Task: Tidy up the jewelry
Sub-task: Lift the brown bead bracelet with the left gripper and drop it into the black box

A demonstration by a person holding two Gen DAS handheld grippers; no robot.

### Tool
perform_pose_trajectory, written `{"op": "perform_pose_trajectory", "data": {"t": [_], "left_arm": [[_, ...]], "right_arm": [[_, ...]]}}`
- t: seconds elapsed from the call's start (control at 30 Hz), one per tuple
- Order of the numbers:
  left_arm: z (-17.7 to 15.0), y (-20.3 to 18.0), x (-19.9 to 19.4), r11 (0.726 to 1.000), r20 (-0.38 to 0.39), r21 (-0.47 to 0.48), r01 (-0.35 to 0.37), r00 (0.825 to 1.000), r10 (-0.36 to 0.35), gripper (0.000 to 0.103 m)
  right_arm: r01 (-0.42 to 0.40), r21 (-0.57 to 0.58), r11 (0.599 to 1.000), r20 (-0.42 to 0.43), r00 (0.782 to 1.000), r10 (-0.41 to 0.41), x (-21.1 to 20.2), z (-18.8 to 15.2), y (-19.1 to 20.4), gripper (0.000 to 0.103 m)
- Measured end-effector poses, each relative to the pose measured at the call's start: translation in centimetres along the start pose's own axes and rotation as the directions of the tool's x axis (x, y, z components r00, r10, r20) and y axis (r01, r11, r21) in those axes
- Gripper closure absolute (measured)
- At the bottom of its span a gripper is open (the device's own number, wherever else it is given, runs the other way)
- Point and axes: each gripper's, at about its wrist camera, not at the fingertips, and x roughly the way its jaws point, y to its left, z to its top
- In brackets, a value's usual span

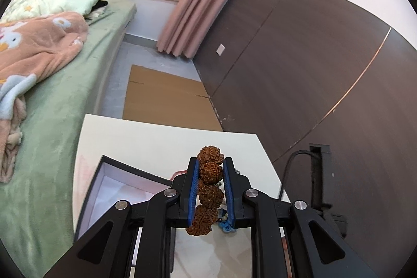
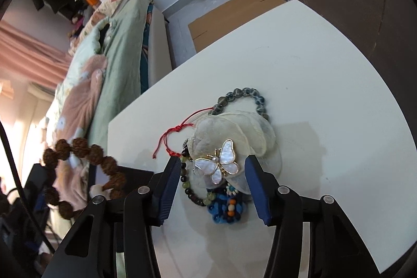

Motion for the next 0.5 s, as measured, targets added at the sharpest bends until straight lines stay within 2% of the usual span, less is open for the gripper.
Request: {"op": "perform_pose_trajectory", "data": {"t": [0.27,0.5], "left_arm": [[0.2,1.0,-1.5,1.0,0.009,-0.017,-0.005,1.0,0.005,0.084],[0.0,1.9,-3.1,0.999,0.025,-0.023,-0.031,0.999,0.031,0.084]], "right_arm": [[0.096,-0.083,0.992,0.004,0.995,-0.096,1.0,-0.1,1.2,0.05],[0.251,-0.203,0.946,0.034,0.968,-0.25,2.0,-1.1,2.9,0.052]]}}
